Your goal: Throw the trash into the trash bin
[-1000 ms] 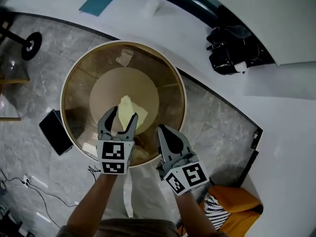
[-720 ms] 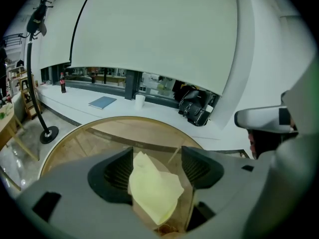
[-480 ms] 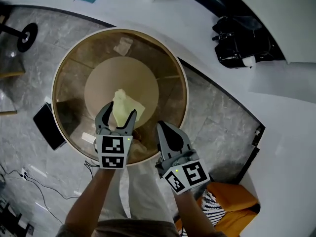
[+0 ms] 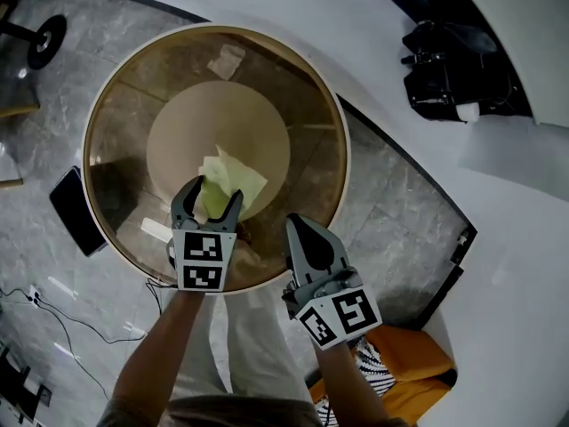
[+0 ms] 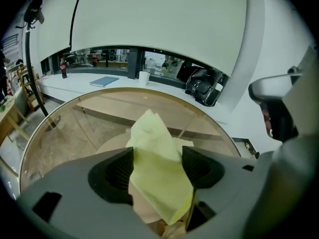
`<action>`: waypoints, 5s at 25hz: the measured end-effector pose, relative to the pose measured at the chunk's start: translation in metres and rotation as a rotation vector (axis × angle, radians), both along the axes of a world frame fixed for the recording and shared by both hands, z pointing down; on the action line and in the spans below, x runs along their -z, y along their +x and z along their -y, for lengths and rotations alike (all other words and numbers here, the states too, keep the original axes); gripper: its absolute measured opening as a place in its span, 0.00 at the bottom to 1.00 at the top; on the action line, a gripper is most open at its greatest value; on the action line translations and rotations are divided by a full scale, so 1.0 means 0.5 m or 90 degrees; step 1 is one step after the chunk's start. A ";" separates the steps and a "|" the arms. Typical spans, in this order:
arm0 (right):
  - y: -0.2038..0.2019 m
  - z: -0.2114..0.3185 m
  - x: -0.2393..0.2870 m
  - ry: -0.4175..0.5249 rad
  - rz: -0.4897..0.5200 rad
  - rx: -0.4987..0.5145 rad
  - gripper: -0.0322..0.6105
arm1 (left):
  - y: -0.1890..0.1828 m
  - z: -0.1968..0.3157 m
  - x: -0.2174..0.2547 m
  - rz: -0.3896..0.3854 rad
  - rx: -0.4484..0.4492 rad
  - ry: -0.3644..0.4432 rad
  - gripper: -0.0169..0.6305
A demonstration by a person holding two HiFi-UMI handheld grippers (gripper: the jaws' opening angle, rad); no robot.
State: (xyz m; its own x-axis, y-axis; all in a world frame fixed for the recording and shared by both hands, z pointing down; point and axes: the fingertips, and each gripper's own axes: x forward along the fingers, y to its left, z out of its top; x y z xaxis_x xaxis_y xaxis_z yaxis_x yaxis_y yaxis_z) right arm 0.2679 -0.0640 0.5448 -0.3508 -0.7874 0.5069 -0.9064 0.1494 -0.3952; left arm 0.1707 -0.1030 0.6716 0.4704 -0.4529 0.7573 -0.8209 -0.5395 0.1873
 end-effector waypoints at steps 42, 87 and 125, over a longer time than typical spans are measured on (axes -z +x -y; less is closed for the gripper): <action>-0.686 0.048 0.094 0.043 0.022 0.371 0.08 | -0.652 -0.065 0.213 -0.080 0.346 0.057 0.09; -0.985 0.018 -0.095 -0.034 0.000 0.468 0.08 | -0.994 -0.122 -0.103 -0.080 0.512 -0.039 0.29; -0.818 -0.034 0.384 0.054 0.059 0.567 0.08 | -0.793 -0.199 0.546 -0.113 0.494 0.056 0.06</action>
State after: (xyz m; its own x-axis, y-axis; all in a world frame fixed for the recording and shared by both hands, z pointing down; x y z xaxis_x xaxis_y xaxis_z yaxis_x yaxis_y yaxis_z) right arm -0.1410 -0.0469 0.3528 -0.8859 -0.2375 0.3985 -0.4054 0.8139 -0.4163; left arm -0.2258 -0.0034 0.3986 0.1072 -0.7545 0.6475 -0.9302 0.1539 0.3332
